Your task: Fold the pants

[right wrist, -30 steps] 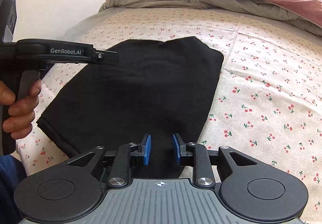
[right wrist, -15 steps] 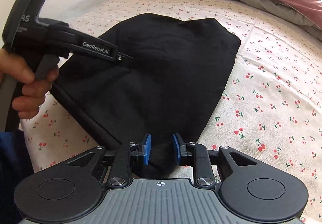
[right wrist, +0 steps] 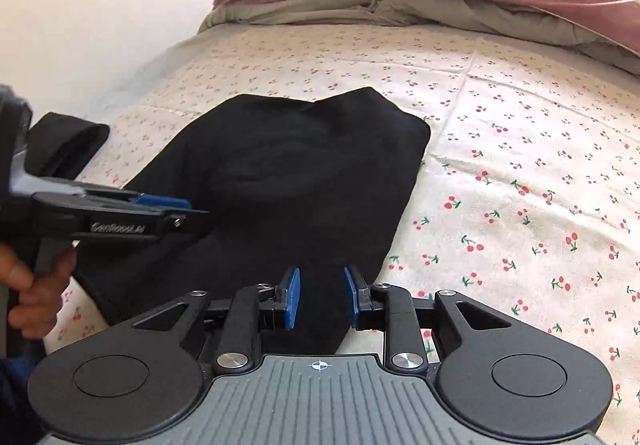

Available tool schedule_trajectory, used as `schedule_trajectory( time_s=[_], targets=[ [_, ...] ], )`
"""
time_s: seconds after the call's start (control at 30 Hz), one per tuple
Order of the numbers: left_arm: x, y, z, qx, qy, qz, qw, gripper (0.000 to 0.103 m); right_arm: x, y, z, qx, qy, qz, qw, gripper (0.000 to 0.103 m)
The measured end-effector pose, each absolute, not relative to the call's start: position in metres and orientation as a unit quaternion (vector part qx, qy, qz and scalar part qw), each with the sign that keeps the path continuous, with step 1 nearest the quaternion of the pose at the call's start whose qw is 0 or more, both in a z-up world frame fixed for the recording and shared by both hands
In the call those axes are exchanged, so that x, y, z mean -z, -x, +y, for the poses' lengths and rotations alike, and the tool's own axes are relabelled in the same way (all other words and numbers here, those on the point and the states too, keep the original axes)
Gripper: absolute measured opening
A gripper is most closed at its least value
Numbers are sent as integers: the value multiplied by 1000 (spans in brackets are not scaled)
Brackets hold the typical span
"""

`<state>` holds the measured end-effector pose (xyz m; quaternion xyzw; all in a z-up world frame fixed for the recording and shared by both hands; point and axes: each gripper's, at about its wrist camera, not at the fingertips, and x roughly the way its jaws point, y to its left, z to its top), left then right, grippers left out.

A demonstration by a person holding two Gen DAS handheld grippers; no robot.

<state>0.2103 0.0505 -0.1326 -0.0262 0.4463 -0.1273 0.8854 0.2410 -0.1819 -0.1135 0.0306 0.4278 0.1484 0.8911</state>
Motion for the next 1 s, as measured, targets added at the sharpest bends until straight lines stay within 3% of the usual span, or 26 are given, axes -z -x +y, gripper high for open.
schedule_trajectory(
  time_s=[0.4, 0.57, 0.6, 0.63, 0.7, 0.77, 0.83, 1.0],
  targets=[
    [134, -212, 51, 131, 26, 452, 882, 36, 135, -289, -209, -32, -45, 403, 914, 28],
    [127, -217, 69, 140, 73, 445, 882, 39, 118, -279, -216, -33, -88, 400, 912, 29],
    [124, -218, 74, 135, 81, 438, 885, 45, 114, -277, -217, -39, -100, 400, 910, 29],
    [120, -218, 80, 125, 82, 430, 890, 59, 111, -274, -217, -43, -109, 402, 908, 29],
    [111, -220, 91, 102, 76, 411, 903, 71, 106, -270, -219, -51, -126, 405, 904, 31],
    [106, -223, 102, 86, 76, 400, 909, 74, 101, -264, -222, -53, -144, 408, 900, 34],
    [105, -229, 119, 80, 97, 406, 905, 88, 99, -259, -229, -60, -168, 413, 893, 37],
    [112, -241, 150, 72, 161, 431, 885, 94, 109, -250, -244, -98, -258, 443, 853, 43]
  ],
)
